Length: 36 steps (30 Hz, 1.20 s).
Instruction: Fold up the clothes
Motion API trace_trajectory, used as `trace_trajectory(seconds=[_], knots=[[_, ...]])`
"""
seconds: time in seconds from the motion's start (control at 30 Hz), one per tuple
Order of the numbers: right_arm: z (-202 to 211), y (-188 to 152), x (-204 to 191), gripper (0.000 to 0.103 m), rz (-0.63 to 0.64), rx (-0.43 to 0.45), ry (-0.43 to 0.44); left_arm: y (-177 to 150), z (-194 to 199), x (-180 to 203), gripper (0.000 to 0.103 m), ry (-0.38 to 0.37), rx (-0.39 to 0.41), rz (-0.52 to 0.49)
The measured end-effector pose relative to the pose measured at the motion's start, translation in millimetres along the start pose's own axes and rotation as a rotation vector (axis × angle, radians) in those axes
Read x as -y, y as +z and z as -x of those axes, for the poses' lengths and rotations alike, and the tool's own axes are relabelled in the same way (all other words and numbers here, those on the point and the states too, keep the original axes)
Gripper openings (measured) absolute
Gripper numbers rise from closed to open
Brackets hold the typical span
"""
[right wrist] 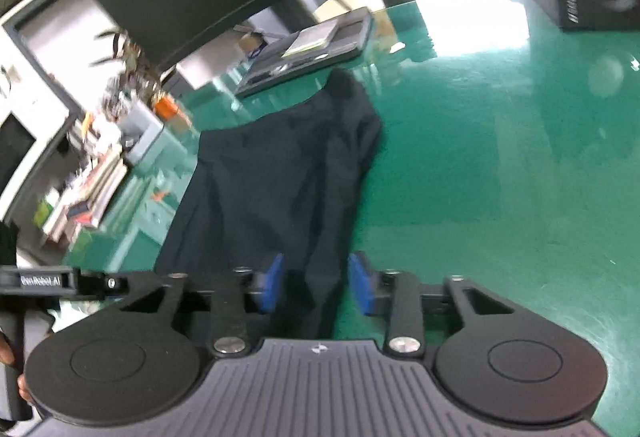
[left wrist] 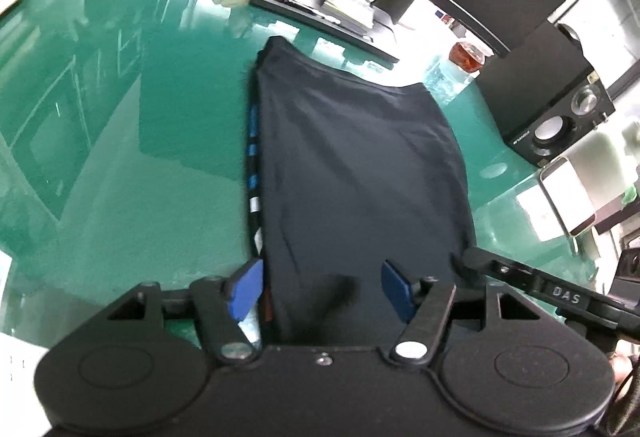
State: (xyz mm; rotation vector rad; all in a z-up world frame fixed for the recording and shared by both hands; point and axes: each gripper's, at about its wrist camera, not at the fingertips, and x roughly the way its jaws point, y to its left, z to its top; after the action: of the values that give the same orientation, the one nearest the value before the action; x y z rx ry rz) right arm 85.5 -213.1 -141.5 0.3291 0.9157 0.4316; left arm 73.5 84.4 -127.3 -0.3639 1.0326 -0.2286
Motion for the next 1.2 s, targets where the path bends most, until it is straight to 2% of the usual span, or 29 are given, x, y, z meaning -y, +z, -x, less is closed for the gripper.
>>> trace_trajectory(seconds=[0.03,0.07,0.13,0.2,0.3,1.2], knots=[[-1.3,-0.6,-2.9,0.022,0.012,0.0,-0.01,0.1,-0.7,1.7,0.045,0.012,0.0,-0.009],[-0.9,-1.2,-4.5,0.02,0.021,0.002,-0.02,0.0,-1.4,3.2,0.039,0.026,-0.001,-0.019],[-0.8,-1.9,-2.8,0.012,0.017,0.003,-0.035,0.0,-2.3,4.7,0.02,0.061,-0.005,-0.032],[-0.3,-1.7,1.7,0.008,-0.004,0.004,-0.037,0.3,-1.9,1.7,0.012,0.076,-0.009,-0.023],[1.9,-1.5,3.8,0.007,-0.017,0.005,-0.036,0.5,-1.1,-5.4,0.01,0.068,-0.011,0.009],[3.9,-2.4,0.5,0.007,0.011,0.004,-0.053,0.2,0.3,-2.9,0.01,0.083,-0.014,-0.01]])
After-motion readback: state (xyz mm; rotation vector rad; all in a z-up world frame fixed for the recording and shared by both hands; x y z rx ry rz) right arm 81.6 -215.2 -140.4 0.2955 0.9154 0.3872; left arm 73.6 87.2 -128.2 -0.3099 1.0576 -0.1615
